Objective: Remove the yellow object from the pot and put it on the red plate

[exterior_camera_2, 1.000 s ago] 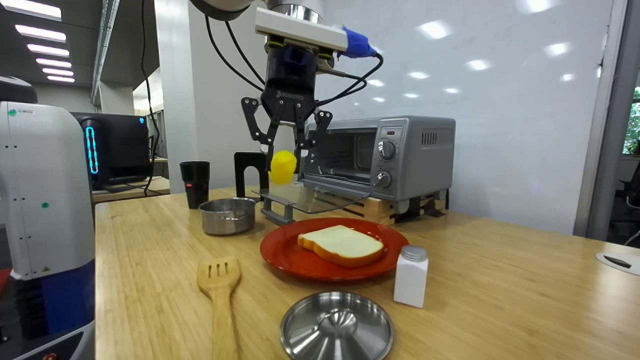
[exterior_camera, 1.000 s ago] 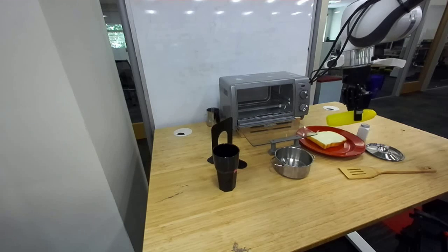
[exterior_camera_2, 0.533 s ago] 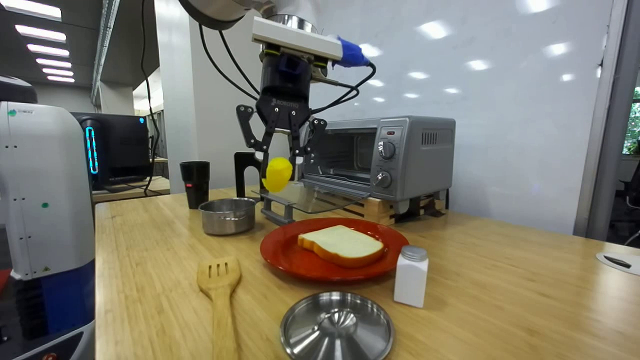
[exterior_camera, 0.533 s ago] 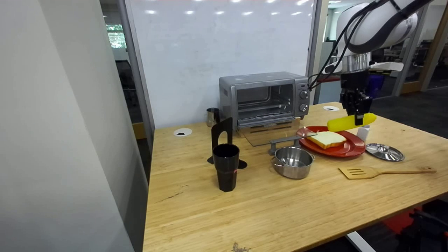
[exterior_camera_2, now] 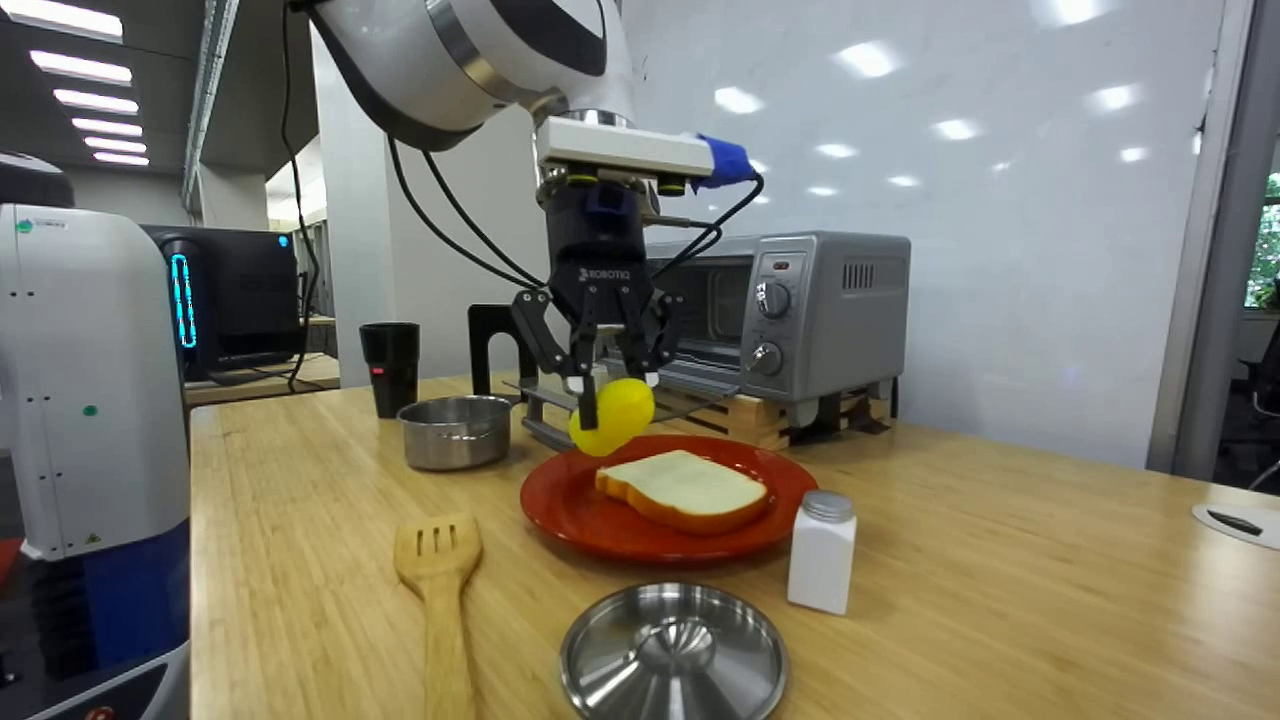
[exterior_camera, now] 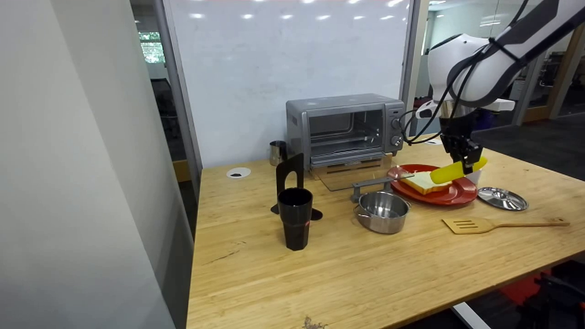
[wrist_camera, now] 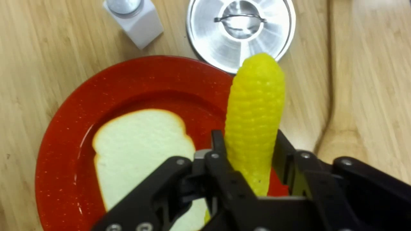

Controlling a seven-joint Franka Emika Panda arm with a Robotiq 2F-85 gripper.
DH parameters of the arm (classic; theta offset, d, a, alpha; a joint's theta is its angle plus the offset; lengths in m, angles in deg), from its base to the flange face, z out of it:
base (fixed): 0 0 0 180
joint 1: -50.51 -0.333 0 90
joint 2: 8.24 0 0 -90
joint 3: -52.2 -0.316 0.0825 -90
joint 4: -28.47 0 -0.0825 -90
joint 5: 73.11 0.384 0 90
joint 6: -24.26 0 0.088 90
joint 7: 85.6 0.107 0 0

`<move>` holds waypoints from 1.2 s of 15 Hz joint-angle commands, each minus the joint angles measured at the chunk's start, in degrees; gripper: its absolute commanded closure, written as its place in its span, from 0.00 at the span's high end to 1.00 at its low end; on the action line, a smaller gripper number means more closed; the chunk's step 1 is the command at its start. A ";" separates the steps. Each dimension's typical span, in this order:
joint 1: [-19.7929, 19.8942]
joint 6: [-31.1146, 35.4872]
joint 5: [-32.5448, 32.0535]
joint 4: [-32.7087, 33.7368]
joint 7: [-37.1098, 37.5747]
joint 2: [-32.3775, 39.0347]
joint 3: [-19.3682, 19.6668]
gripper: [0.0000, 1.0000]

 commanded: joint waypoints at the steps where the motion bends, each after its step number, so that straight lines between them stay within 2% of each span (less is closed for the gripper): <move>1: 1.90 9.08 -5.91 -1.99 5.21 2.37 -0.89 0.14; 5: 1.83 13.08 -7.84 -3.67 8.17 3.29 -1.32 0.14; 18: 1.14 18.43 -7.73 -10.72 10.95 -4.73 -3.88 0.14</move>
